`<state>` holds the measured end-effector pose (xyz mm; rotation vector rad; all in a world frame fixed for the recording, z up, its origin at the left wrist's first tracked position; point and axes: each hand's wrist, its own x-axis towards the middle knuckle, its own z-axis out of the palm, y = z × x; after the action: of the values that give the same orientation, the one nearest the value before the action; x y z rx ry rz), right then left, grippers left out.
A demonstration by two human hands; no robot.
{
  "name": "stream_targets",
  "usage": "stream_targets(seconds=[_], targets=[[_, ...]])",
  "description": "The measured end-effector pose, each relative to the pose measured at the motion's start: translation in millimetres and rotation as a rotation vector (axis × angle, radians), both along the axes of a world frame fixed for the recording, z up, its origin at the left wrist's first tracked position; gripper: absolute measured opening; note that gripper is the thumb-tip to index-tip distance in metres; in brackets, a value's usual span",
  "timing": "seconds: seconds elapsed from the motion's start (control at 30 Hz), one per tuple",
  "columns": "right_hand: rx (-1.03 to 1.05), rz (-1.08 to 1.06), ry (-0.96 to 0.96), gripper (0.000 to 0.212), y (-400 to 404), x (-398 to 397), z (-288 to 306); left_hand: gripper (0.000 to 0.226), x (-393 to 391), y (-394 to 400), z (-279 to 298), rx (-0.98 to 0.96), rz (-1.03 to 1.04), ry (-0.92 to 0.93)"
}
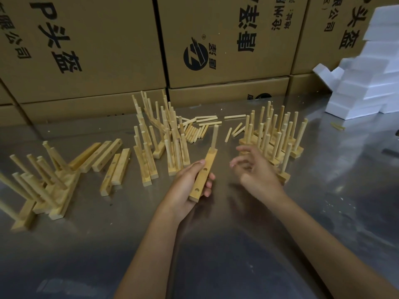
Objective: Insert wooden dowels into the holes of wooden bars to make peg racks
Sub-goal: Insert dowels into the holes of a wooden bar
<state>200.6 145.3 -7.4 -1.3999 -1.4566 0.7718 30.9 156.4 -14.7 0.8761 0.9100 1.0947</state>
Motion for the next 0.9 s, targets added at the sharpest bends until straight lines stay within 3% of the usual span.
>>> stream_targets(seconds=[0.17, 0.33, 0.43, 0.63, 0.9], targets=[[0.005, -0.026, -0.537, 0.056, 59.1, -14.3, 0.5, 0.019, -4.4, 9.7, -1.1, -0.087, 0.025, -0.114], [-0.141, -0.192, -0.899, 0.036, 138.9, -27.4, 14.3, 0.02, -8.4, 14.6, -5.1, -0.127, 0.022, -0.158], [-0.101, -0.235, -1.073, 0.032, 151.4, -34.9, 2.5, 0.019, -8.5, 16.4, -6.8, -0.143, 0.033, -0.193], [0.094, -0.212, -1.001, 0.03, 130.1, -29.1, -14.6, 0.019, -8.2, 17.3, -6.9, -0.163, 0.053, -0.213], [0.126, -0.175, -1.006, 0.025, 48.3, -18.3, -22.2, 0.024, -9.6, 13.8, -5.6, -0.197, 0.084, -0.272]])
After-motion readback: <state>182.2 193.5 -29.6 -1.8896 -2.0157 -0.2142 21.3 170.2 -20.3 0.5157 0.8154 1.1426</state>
